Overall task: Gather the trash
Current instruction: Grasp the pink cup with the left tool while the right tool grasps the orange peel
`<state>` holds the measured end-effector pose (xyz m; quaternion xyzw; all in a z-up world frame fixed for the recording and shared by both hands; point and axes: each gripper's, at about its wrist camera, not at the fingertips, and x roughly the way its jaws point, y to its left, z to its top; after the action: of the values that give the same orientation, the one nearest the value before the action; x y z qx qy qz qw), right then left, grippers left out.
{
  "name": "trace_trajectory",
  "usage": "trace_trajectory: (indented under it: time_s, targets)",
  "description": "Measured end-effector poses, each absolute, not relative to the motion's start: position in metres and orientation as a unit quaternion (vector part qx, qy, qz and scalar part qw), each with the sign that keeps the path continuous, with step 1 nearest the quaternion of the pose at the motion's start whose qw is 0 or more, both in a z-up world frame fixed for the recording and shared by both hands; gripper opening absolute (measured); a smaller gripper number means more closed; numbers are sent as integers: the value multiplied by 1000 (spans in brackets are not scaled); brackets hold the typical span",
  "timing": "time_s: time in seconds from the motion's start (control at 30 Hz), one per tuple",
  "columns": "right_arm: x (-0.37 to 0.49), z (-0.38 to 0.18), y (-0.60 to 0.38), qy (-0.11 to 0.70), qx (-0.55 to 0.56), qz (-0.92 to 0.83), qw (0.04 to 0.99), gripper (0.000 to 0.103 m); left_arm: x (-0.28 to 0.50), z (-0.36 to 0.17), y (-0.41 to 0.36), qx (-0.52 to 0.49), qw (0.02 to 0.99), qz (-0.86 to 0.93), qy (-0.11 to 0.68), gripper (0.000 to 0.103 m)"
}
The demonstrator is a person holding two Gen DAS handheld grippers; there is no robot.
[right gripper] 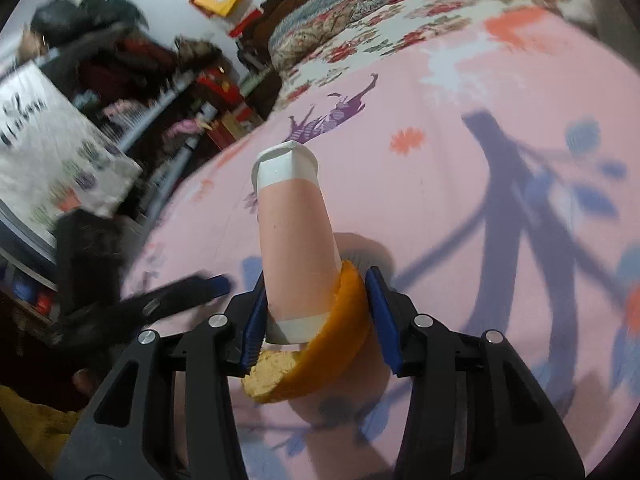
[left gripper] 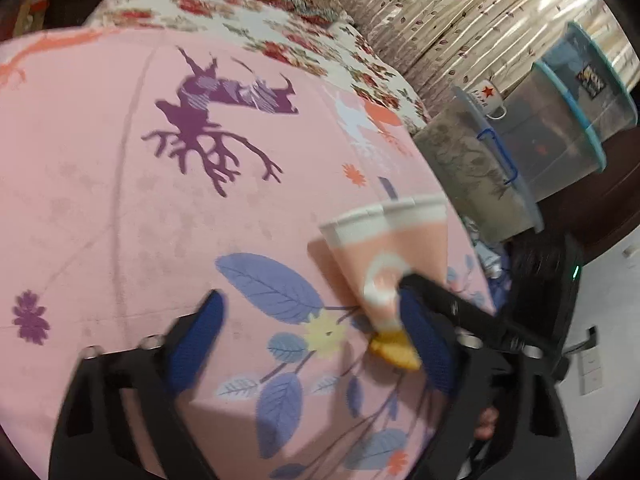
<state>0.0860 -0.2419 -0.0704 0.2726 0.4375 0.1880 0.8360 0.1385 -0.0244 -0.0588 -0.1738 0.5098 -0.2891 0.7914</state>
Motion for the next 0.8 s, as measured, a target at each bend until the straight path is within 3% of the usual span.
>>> trace_trajectory:
  time_s: [0.07, 0.3, 0.43, 0.5, 0.57, 0.63, 0.77, 0.8]
  targets:
    - [79, -81, -249, 434, 325, 203, 815, 46, 140, -60, -29, -182, 781, -305, 514, 62]
    - [85, -103, -261, 416, 464, 301, 722, 46, 146, -61, -39, -240, 735, -363, 519, 60]
    - [86, -98, -248, 431, 430, 313, 729, 47, 149, -60, -29, -300, 697, -400, 514, 56]
    - [86, -92, -237, 441, 397, 317, 740, 52, 149, -57, -30, -286, 709, -388, 515, 30]
    - [85, -87, -231, 442, 369, 309, 757, 57, 147, -56, -30, -278, 714, -384, 516, 22]
    - [81, -81, -226, 445, 340, 286, 778, 60, 142, -53, -26, -268, 729, -368, 511, 21]
    - [72, -68, -217, 447, 289, 246, 810, 86, 139, -47, -14, -271, 742, -358, 499, 21]
    - [67, -64, -214, 448, 262, 230, 823, 86, 139, -45, -11, -269, 746, -353, 495, 21]
